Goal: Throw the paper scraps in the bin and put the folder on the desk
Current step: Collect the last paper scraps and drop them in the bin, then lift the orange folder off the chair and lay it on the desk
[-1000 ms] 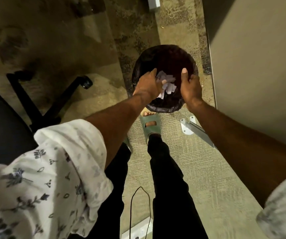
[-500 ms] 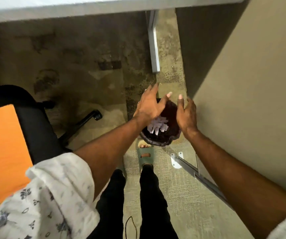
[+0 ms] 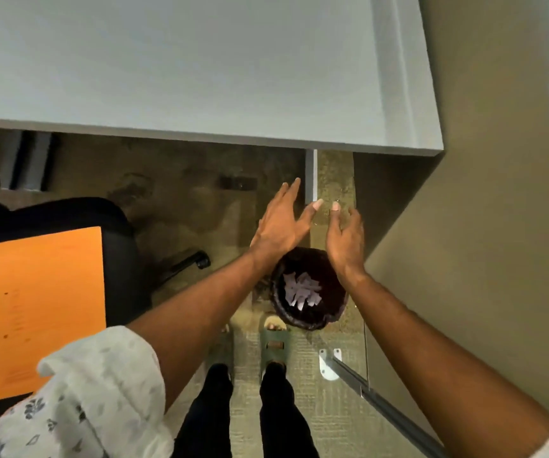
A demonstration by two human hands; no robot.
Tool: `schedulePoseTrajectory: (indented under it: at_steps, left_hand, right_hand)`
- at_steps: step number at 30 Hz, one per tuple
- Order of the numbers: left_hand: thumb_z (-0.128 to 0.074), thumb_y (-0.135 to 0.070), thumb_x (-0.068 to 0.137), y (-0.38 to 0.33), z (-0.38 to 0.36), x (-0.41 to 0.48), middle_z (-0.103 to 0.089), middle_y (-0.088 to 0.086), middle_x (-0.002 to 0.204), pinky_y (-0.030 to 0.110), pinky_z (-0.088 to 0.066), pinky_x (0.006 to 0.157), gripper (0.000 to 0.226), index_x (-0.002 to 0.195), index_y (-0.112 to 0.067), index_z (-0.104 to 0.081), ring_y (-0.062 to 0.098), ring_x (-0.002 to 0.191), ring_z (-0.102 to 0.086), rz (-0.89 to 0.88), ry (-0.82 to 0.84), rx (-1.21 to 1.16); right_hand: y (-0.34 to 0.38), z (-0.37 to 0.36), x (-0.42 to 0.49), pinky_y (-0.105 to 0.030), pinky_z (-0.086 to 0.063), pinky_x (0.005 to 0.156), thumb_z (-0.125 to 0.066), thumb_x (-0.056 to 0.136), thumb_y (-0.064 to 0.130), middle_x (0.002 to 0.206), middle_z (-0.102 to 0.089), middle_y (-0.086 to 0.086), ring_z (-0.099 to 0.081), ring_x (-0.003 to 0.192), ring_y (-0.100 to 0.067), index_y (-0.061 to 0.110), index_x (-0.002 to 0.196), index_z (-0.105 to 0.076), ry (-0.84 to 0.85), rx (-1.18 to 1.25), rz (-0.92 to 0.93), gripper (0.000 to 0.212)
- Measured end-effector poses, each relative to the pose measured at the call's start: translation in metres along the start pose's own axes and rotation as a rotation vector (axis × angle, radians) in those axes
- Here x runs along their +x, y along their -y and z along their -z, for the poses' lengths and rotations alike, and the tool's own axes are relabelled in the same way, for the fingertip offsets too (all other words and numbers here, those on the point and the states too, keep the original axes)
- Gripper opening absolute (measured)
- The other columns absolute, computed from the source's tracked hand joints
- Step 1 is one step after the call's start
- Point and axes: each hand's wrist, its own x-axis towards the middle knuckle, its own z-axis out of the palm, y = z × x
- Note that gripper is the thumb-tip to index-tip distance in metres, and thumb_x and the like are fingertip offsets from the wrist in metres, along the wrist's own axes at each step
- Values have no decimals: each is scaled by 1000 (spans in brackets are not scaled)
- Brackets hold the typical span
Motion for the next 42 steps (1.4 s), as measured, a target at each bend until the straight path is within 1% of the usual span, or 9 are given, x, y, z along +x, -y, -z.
schedulePoseTrajectory:
  at_steps: [2, 5, 7, 12, 19, 27, 32, 37, 42]
  left_hand:
    - [-43, -69, 96, -1, 16, -2, -13, 1, 172, 64, -23, 123, 80, 162, -33, -16, 24, 158, -15, 11, -23, -15]
    - [-44, -68, 96, 7, 46, -11, -14, 1, 171, 62, -24, 123, 80, 162, -33, -17, 22, 158, -15, 36, -66, -44]
    - [-45, -68, 96, 16, 67, -18, -14, 0, 171, 61, -24, 123, 79, 161, -33, -17, 22, 158, -15, 56, -87, -65]
    - [-47, -67, 95, 63, 139, -45, -15, 1, 171, 59, -25, 124, 80, 161, -32, -19, 22, 158, -16, 144, -225, -93]
    - [-52, -62, 96, 134, 223, -98, -23, 4, 169, 48, -27, 126, 79, 161, -27, -23, 20, 157, -20, 244, -458, -162]
    - [-54, -53, 100, 229, 283, -176, -30, 5, 167, 42, -26, 127, 75, 161, -18, -26, 20, 155, -26, 416, -659, -207]
    - [-52, -55, 100, 291, 295, -222, -34, 6, 165, 42, -26, 126, 76, 161, -20, -25, 24, 154, -29, 553, -684, -190]
    - [-48, -59, 99, 346, 297, -245, -47, 6, 155, 52, -40, 116, 71, 158, -23, -31, 28, 143, -45, 619, -590, -143]
    - [-55, -57, 97, 398, 275, -242, -35, 13, 162, 59, -34, 119, 80, 162, -22, -21, 36, 152, -28, 785, -504, -63]
  right_hand:
    - [15, -5, -5, -52, -28, 122, -32, 102, 60, 164, -27, -13, -28, 151, -32, 13, 158, -24, 10, -14, 32, 73]
    - [38, -21, -17, -45, -24, 122, -32, 103, 58, 165, -25, -13, -26, 152, -30, 12, 159, -21, 43, -43, 77, 73]
    - [52, -35, -24, -45, -26, 122, -33, 104, 57, 164, -26, -13, -27, 151, -31, 11, 158, -22, 70, -32, 87, 72]
    - [99, -96, -61, -43, -29, 121, -35, 104, 56, 165, -25, -12, -30, 150, -30, 11, 158, -24, 173, -40, 164, 72]
    - [151, -182, -137, -49, -30, 123, -38, 104, 54, 165, -25, -10, -28, 151, -28, 11, 158, -23, 387, -50, 299, 70]
    - [165, -265, -209, -41, -30, 122, -40, 104, 51, 162, -29, -13, -29, 150, -27, 8, 157, -24, 574, -123, 406, 71]
    - [148, -303, -246, -39, -27, 120, -41, 105, 48, 163, -27, -14, -26, 151, -28, 4, 158, -22, 664, -192, 422, 71]
    - [119, -332, -271, -43, -31, 119, -40, 104, 52, 162, -29, -12, -29, 149, -29, 8, 157, -24, 721, -238, 344, 71]
    - [63, -359, -294, -44, -27, 122, -41, 102, 57, 167, -18, -8, -22, 153, -28, 12, 160, -15, 789, -303, 215, 78]
